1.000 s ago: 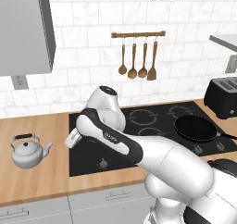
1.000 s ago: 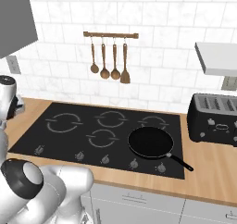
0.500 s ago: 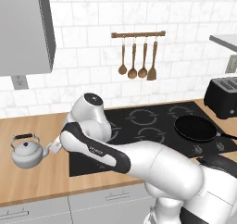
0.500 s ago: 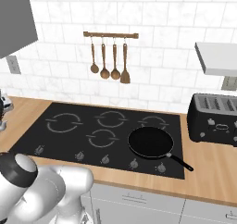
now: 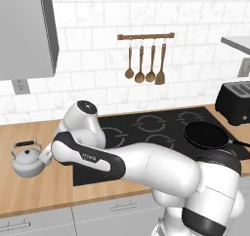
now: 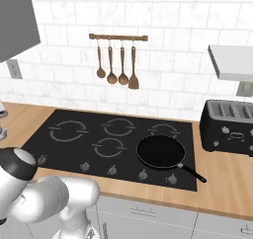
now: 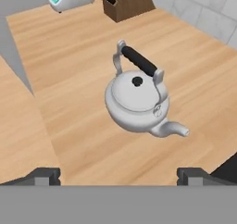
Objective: Pick the kettle from the counter and place it on a stove burner. Then turn the burner on.
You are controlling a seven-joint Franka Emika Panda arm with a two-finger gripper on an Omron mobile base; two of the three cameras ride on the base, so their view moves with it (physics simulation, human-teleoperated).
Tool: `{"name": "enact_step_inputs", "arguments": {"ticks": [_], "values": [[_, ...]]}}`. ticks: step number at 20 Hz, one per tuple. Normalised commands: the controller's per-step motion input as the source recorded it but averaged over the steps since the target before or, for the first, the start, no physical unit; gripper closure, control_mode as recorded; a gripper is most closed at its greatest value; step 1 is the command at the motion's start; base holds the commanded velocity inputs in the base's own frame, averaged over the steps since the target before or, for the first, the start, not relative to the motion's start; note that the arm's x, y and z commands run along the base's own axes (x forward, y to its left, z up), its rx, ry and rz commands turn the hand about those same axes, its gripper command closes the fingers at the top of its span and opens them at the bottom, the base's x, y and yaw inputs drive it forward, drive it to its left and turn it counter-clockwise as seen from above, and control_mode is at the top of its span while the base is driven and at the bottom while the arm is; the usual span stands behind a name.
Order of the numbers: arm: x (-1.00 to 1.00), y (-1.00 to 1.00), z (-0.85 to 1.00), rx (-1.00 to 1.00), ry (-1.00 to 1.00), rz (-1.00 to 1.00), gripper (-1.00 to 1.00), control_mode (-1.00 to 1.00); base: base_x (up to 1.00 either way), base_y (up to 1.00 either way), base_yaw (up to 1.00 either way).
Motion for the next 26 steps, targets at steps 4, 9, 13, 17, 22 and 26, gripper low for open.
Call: {"name": "enact_step_inputs", "arguments": {"ticks": [4,9,13,17,22,26], "values": [[0.23,0.01,0.0,0.05,0.0,-0.02,-1.0,-1.0,0.0,0.0,0.0],[0.38,0.09,0.0,0.07,0.03,0.0,-1.0,-1.0,0.0,0.0,0.0],[0.33,0.2,-0.02,0.07,0.01,0.0,-1.0,-1.0,0.0,0.0,0.0],[0.25,0.27,-0.09,0.03,0.0,0.0,-1.0,-1.0,0.0,0.0,0.0],[0.24,0.28,-0.2,0.0,0.0,0.0,-1.0,-1.0,0.0,0.0,0.0],[0.23,0.28,-0.08,0.0,0.01,0.0,-1.0,-1.0,0.0,0.0,0.0]]}}
